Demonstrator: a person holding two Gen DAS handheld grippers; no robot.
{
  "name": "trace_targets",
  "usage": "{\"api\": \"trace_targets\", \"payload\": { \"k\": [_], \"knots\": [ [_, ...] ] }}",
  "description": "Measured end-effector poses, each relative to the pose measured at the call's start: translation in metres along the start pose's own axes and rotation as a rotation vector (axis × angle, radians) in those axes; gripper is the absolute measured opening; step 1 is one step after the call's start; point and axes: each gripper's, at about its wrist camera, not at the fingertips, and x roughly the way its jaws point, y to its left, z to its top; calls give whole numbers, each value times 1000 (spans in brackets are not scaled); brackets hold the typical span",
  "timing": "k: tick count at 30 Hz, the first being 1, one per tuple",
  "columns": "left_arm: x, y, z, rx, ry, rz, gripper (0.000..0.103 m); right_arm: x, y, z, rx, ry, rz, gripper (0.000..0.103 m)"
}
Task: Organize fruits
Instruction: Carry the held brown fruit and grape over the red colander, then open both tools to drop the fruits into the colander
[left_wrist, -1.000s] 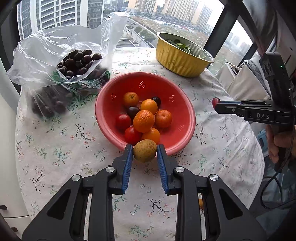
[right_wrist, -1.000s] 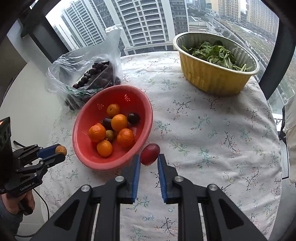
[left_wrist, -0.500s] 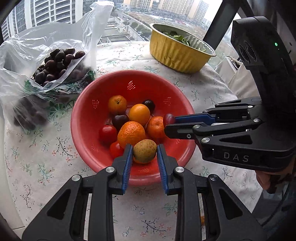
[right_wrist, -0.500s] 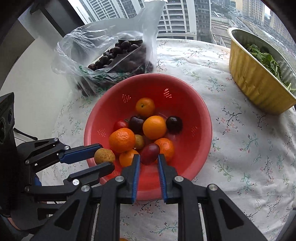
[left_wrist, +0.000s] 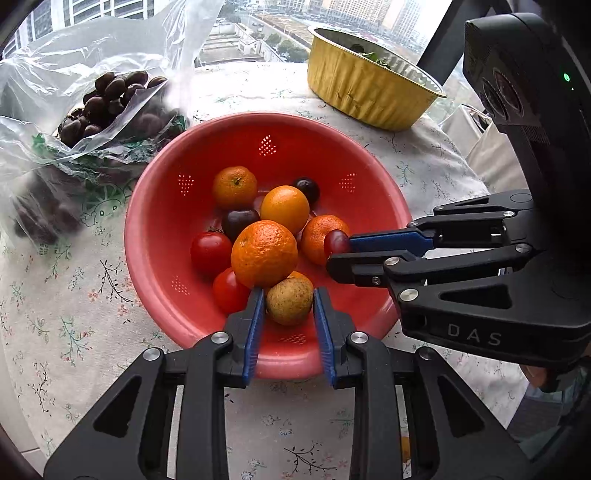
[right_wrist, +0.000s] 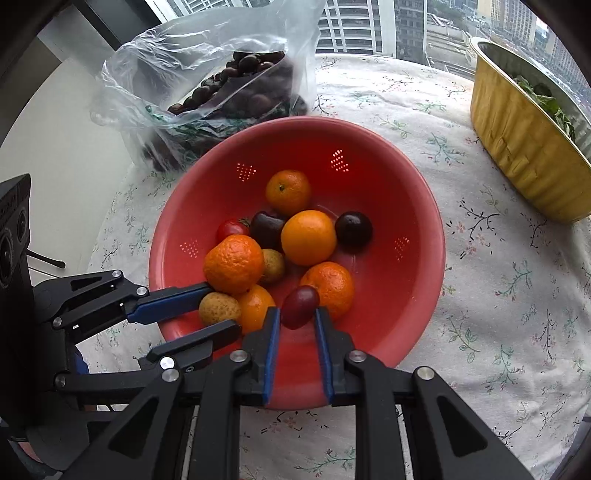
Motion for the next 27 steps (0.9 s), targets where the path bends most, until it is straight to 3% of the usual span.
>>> {"api": "trace_targets", "payload": {
  "k": [14, 16, 18, 27],
  "knots": [
    [-4, -2, -3, -7, 6, 10, 26, 7, 1, -1, 0, 17, -10, 22],
    [-9, -3, -5, -9, -1, 5, 31, 7, 1, -2, 2, 16, -11, 24],
    [-16, -6, -7, -4, -16, 7, 49, 6, 2, -2, -1, 9, -12, 28],
    [-45, -14, -28, -11, -42, -15, 67, -18, 2, -14, 19, -42, -11, 33]
  ]
}}
